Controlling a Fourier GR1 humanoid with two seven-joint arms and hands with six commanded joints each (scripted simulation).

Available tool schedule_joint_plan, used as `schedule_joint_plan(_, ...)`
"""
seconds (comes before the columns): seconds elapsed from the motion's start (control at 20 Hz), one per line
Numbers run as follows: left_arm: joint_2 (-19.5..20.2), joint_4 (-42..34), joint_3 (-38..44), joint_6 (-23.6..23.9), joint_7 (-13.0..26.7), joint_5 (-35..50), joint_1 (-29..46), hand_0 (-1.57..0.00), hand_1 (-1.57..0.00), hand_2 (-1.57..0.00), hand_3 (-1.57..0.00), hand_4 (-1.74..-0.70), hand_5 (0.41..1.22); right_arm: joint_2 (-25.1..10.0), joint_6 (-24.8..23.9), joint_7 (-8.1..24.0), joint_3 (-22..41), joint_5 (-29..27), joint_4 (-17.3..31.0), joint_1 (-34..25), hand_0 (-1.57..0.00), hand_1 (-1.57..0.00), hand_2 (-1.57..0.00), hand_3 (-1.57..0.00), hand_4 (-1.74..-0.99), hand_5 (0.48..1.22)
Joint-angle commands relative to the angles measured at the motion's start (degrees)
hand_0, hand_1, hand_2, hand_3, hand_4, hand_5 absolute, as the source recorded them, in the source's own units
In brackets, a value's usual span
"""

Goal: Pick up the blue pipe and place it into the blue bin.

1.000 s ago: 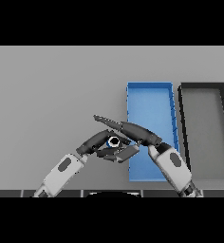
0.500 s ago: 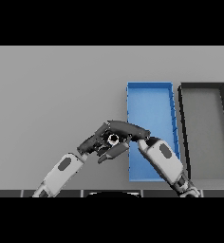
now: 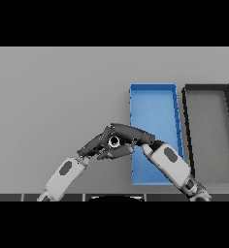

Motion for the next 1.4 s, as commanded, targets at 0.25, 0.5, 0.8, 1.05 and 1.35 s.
schedule_joint_plan(0.25,3.87,0.13,-1.03,-4.50,-3.01,-8.35,-1.47,-0.38,-0.35,-0.32,-0.35,-1.09,1.113,-0.70,-1.71,2.93,1.44,-2.09,-0.12,-1.20,-1.56,-1.56,-1.56,-1.56,-1.492,1.207)
schedule_joint_plan(0.5,3.70,1.12,-0.60,-3.06,-2.19,-9.93,-1.71,-0.12,-0.12,-0.10,-0.11,-0.91,0.735,-1.27,-1.44,1.36,2.10,-1.18,-0.56,-0.77,-1.57,-1.57,-1.57,-1.57,-1.496,1.216)
schedule_joint_plan(0.8,2.95,1.42,0.29,-3.41,-0.01,-7.89,-1.64,-0.03,-0.03,-0.03,-0.03,-0.89,0.587,-1.12,-2.40,1.85,1.91,-1.32,-0.10,-1.60,-1.57,-1.57,-1.57,-1.57,-1.490,1.220)
schedule_joint_plan(1.05,2.67,1.61,0.25,-2.78,1.93,-8.14,-0.97,-0.01,-0.01,-0.01,-0.01,-0.90,0.548,-1.01,-4.57,5.51,0.52,-8.09,-1.55,-2.01,-1.57,-1.57,-1.57,-1.57,-1.491,1.221)
schedule_joint_plan(1.35,1.96,1.31,-0.36,-2.95,3.90,-7.45,-0.74,0.00,0.00,0.00,0.00,-0.92,0.504,-4.63,-11.78,18.29,-6.82,-25.50,-4.46,-10.31,-1.57,-1.57,-1.57,-1.57,-1.675,1.194)
